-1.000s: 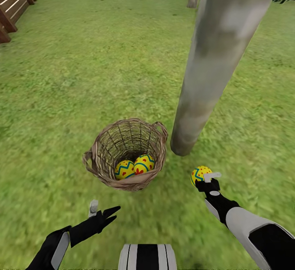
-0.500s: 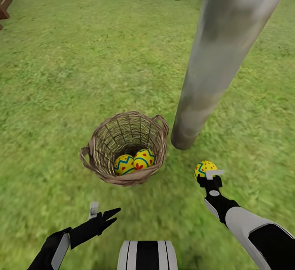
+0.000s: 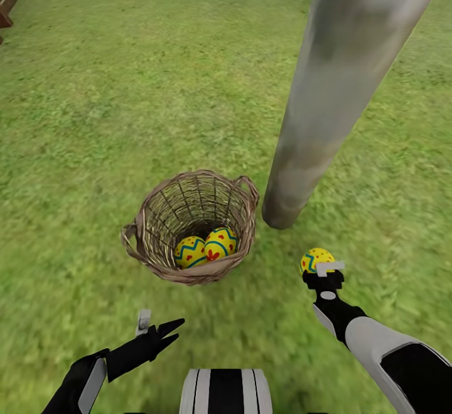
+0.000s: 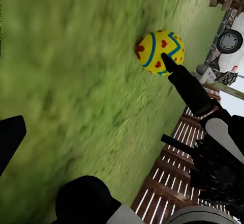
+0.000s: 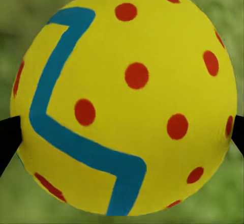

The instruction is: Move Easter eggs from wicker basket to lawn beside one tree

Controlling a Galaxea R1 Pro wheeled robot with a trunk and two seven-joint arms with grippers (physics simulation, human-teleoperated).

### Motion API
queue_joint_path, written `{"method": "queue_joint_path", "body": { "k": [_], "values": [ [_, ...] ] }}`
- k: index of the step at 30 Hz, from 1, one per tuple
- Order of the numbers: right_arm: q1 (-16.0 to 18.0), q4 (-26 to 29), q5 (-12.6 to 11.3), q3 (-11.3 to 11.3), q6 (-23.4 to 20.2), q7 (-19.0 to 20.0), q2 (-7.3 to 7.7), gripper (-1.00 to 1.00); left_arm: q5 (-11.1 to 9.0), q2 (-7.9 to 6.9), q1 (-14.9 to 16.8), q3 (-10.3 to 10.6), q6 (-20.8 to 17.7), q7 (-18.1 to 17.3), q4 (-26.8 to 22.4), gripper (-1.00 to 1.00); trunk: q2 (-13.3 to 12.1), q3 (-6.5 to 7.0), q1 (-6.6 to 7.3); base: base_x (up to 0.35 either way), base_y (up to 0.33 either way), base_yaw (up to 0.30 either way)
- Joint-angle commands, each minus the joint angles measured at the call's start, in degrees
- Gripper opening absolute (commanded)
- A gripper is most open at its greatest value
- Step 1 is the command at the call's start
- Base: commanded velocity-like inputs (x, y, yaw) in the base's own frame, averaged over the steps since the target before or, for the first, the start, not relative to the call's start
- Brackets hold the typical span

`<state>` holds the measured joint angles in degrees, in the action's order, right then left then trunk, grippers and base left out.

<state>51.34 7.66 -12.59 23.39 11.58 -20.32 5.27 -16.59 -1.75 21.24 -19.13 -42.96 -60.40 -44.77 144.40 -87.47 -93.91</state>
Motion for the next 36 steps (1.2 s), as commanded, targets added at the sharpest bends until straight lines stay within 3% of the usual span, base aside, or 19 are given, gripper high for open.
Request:
{"method": "queue_joint_path", "body": {
  "k": [1, 27, 33, 36],
  "values": [
    [0.0, 0.0, -0.9, 1.0, 0.0, 4.1, 0.0, 1.0, -0.2, 0.0, 0.0, 0.0, -0.4, 0.0, 0.0, 1.0, 0.0, -0.04, 0.0, 0.0, 0.0, 0.0],
    [-0.1, 1.3, -1.1, 0.9, -1.0, 4.5, 0.28, 1.0, -0.1, 0.08, 0.0, 0.1, -0.3, 0.2, 2.7, 1.0, -0.3, 5.5, 0.64, 0.0, 0.0, 0.0],
    [-0.2, 1.3, -1.5, 0.8, -10.6, 6.9, 0.52, 1.0, 0.0, -0.02, 0.0, 0.0, -0.2, 1.6, 2.8, 1.0, -0.4, 6.83, 0.8, 0.0, 0.0, 0.0],
    [-0.2, 1.3, -1.6, 0.7, -17.6, 7.9, 0.64, 1.0, 0.0, -0.09, 0.0, 0.0, -0.2, 1.7, 2.8, 1.0, -0.4, 7.5, 0.87, 0.0, 0.0, 0.0]
  ]
}}
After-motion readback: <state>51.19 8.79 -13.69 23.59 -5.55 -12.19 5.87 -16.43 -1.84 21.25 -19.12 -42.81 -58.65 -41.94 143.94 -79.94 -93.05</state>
